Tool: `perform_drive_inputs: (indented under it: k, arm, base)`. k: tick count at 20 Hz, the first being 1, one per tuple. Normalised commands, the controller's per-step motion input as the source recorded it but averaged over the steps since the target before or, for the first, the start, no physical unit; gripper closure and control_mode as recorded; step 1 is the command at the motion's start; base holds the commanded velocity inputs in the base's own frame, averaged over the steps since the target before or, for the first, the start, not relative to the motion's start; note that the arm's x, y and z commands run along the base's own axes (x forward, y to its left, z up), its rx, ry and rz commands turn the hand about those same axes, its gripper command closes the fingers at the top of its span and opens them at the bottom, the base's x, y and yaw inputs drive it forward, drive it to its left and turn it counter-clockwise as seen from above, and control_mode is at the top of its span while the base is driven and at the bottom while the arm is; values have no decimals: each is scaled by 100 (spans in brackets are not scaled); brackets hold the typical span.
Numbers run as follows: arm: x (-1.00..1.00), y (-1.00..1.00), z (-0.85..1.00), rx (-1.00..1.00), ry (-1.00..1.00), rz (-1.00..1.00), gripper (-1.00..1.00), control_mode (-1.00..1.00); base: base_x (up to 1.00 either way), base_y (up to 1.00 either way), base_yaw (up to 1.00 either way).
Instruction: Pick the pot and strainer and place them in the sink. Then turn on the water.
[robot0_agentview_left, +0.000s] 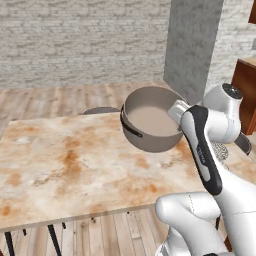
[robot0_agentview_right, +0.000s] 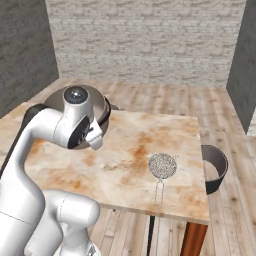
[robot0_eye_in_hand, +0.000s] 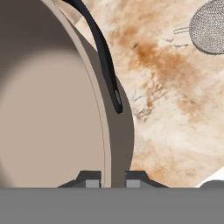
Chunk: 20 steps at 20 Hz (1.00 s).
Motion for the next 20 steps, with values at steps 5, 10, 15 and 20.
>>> perform_drive_inputs:
  k: [5, 10, 15, 20]
  arm:
    - [0, 0, 36, 0, 0, 0, 100, -100]
    - [0, 0, 28, 0, 0, 0, 100, -100]
    - [-6, -1, 16, 0, 0, 1, 100, -100]
    - [-3, -1, 3, 0, 0, 0, 100, 100]
  base:
    - [0, 0, 0]
    - [0, 0, 0]
    - [0, 0, 0]
    - [-4, -1, 0]
